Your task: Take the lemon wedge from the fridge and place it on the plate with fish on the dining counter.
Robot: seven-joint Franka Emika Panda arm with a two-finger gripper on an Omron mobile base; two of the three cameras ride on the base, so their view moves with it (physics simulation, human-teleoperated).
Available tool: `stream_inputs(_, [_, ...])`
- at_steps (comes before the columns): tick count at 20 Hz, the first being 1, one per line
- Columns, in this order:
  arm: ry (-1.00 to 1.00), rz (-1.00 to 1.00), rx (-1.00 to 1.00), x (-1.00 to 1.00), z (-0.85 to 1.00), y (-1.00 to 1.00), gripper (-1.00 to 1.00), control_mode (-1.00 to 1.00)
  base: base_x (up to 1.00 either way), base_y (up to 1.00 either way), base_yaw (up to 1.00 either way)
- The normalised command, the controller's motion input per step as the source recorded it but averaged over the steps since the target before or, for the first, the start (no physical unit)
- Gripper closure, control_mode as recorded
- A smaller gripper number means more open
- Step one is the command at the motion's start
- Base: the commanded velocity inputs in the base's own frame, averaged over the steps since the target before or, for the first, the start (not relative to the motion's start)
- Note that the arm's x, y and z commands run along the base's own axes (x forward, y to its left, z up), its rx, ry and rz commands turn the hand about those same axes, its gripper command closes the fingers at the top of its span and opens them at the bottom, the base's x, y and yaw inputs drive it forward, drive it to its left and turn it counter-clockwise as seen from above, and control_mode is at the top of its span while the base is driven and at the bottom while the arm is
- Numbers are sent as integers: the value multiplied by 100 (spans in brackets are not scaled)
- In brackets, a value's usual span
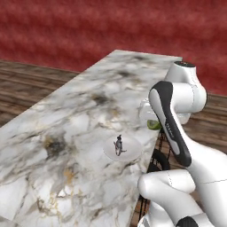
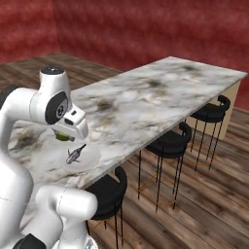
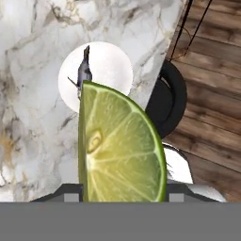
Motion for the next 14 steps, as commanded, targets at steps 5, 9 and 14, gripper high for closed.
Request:
stream_inputs(5, [0, 6, 0, 72, -77, 6, 100, -100, 0, 0, 0])
stream_inputs(9, [-1, 2, 0, 100, -68, 11, 100, -100, 0, 0, 0])
stream_inputs(14, [0, 0, 0, 100, -58, 16, 100, -100, 0, 0, 0])
